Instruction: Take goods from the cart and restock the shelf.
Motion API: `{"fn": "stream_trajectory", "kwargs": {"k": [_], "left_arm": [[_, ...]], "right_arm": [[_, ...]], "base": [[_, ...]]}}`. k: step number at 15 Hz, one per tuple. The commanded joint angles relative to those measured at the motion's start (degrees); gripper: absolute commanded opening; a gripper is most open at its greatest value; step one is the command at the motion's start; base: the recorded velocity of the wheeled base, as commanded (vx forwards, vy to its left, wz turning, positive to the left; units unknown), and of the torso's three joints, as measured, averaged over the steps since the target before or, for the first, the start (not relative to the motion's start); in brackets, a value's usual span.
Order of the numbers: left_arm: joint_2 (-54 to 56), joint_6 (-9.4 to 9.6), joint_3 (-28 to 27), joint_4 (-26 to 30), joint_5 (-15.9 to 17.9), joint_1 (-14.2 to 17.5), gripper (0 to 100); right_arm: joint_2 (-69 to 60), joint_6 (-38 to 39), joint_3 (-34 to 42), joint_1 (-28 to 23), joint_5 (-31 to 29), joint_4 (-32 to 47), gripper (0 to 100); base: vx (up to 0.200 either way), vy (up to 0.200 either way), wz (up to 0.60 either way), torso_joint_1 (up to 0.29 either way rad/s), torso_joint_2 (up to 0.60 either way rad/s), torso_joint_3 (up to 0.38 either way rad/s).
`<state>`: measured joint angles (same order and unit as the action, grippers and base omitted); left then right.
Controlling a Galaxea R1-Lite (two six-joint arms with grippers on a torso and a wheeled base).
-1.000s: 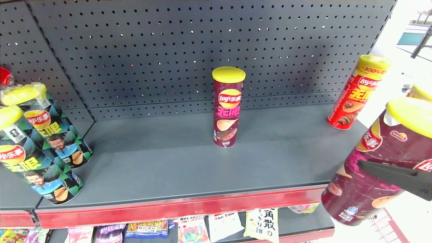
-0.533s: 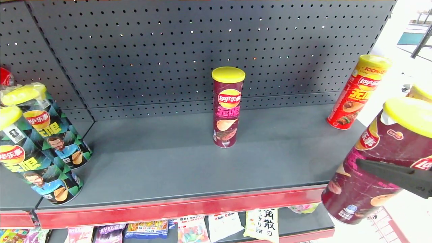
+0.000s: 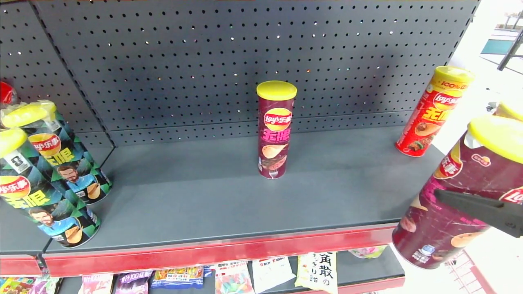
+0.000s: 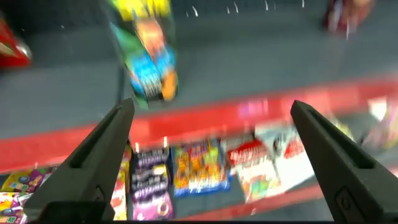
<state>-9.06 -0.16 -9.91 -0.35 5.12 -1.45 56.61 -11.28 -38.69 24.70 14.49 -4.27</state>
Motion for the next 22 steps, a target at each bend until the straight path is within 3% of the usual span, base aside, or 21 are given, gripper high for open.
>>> {"fn": "stream_trajectory", "kwargs": {"k": [1, 3, 4, 6, 7, 8, 9, 11, 14, 15, 19, 22], "left_arm": [[-22.23, 0.16, -15.14, 0.09, 6.75, -7.69, 100], [-28.12, 1.83, -16.72, -0.35, 16.24, -13.14, 100], [-37.00, 3.76, -21.55, -1.14, 21.60, -17.71, 100], [-49.21, 3.94, -28.41, -3.07, 24.67, -19.12, 100], [-55.81, 4.11, -32.45, -4.22, 26.08, -22.19, 100], [-58.53, 4.11, -34.56, -4.74, 26.08, -23.60, 100], [-64.68, 4.11, -41.33, -5.01, 26.34, -25.18, 100], [-71.45, 4.99, -46.34, -5.18, 25.99, -27.55, 100], [-80.42, 12.02, -52.84, -5.10, 24.50, -26.76, 100], [-82.26, 11.94, -54.60, -5.10, 23.00, -26.76, 100], [-90.17, 12.46, -62.16, -5.80, 22.74, -25.62, 100], [-94.13, 12.29, -64.01, -11.34, 23.09, -25.18, 100]], "right_arm": [[0.34, -0.06, -0.15, 0.09, 0.01, -0.04, 0], [0.52, -0.06, -0.24, 0.00, -0.08, -0.04, 0], [0.60, 0.03, -0.24, -0.09, -0.08, -0.04, 0], [0.60, 0.03, 0.11, -0.09, -0.08, -0.04, 0], [0.60, -0.06, 0.20, -0.09, -0.70, -0.04, 0], [0.69, 0.03, 0.02, -0.09, -0.87, -0.04, 0], [0.87, 0.03, -0.51, -0.09, -0.87, -0.13, 0], [1.13, 0.03, -1.21, -0.18, -0.96, -0.13, 0], [1.22, 0.11, -1.12, -0.18, -0.87, -0.13, 0], [1.31, 0.11, -1.21, -0.18, -0.87, -0.13, 0], [1.22, 0.11, -1.30, -0.18, -0.96, -0.13, 0], [1.57, 0.11, -1.74, -0.18, -1.05, -0.13, 0]], "base": [[0.000, 0.000, 0.00, 0.000, 0.00, 0.000], [0.000, 0.000, 0.00, 0.000, 0.00, 0.000], [0.000, 0.000, 0.00, 0.000, 0.00, 0.000], [0.000, 0.000, 0.00, 0.000, 0.00, 0.000], [0.000, 0.000, 0.00, 0.000, 0.00, 0.000], [0.000, 0.000, 0.00, 0.000, 0.00, 0.000], [0.000, 0.000, 0.00, 0.000, 0.00, 0.000], [0.000, 0.000, 0.00, 0.000, 0.00, 0.000], [0.000, 0.000, 0.00, 0.000, 0.00, 0.000], [0.000, 0.000, 0.00, 0.000, 0.00, 0.000], [0.000, 0.000, 0.00, 0.000, 0.00, 0.000], [0.000, 0.000, 0.00, 0.000, 0.00, 0.000]]}}
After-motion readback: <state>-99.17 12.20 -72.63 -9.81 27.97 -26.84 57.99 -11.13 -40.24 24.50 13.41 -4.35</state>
